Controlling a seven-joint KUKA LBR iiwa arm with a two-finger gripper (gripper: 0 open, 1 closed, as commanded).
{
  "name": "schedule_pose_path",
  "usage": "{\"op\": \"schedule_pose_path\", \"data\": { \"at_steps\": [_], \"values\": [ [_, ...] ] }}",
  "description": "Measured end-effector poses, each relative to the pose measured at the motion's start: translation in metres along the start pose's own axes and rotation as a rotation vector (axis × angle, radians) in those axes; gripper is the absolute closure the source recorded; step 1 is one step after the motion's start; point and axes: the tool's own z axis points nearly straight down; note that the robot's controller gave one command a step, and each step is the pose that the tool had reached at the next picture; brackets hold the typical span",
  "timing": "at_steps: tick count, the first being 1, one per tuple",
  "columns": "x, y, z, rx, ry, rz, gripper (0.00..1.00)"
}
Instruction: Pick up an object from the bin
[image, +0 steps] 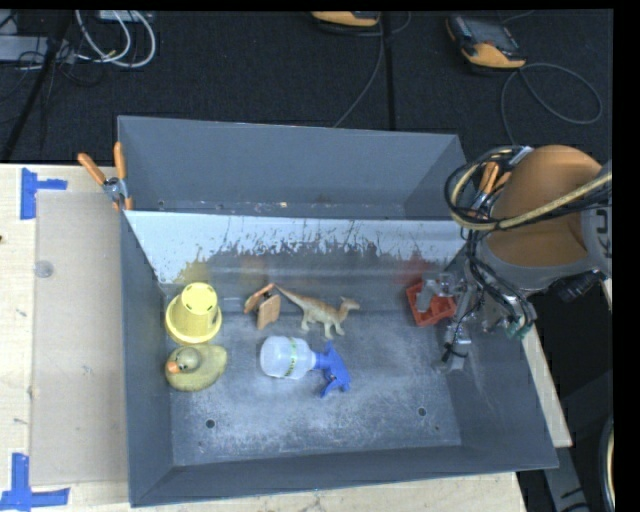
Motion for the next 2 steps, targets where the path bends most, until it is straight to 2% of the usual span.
{"op": "schedule_pose_path", "data": {
  "at_steps": [1, 2],
  "values": [
    [-0.0015, 0.0001, -0.0045, 0.001, -0.007, -0.002, 0.00],
    [-0.0015, 0.0005, -0.0045, 0.001, -0.007, -0.003, 0.00]
  ]
}}
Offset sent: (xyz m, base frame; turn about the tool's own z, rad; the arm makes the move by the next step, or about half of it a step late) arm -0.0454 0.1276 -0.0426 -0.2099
